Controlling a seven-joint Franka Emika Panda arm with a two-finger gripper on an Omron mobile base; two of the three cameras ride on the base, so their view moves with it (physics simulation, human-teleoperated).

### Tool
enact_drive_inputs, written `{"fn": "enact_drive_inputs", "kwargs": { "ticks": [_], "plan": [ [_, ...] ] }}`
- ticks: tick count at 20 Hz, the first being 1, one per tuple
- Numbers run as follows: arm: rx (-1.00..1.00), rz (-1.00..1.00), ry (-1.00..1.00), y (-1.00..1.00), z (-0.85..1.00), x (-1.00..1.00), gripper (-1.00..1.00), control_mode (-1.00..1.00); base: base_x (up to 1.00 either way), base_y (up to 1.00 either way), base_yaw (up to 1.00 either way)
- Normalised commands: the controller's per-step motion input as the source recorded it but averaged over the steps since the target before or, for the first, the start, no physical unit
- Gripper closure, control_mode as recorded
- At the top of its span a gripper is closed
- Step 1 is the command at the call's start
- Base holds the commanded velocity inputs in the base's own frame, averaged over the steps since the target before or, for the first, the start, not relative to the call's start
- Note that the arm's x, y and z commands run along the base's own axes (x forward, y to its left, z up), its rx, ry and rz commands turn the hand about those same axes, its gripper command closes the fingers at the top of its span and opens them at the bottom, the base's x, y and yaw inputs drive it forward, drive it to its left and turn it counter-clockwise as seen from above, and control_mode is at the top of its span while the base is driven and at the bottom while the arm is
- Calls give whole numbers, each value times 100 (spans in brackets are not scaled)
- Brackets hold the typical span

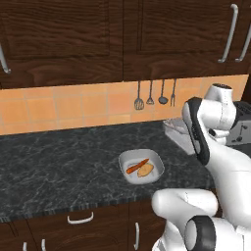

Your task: Take the meat container that has the fish and place it on the second highest rack of the freezer. Then take the vegetable container that has the potato and carrot and place it on the highest rack of the freezer.

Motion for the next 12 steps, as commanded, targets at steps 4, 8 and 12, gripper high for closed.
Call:
{"fn": "enact_drive_inputs", "kwargs": {
  "ticks": [4, 8, 12],
  "plan": [
    [0, 55, 0, 70, 68, -69, 100, -100, 0, 0, 0],
    [0, 56, 0, 73, 67, -65, 100, -100, 0, 0, 0],
    [0, 45, -1, 69, 79, -69, 100, -100, 0, 0, 0]
  ]
}}
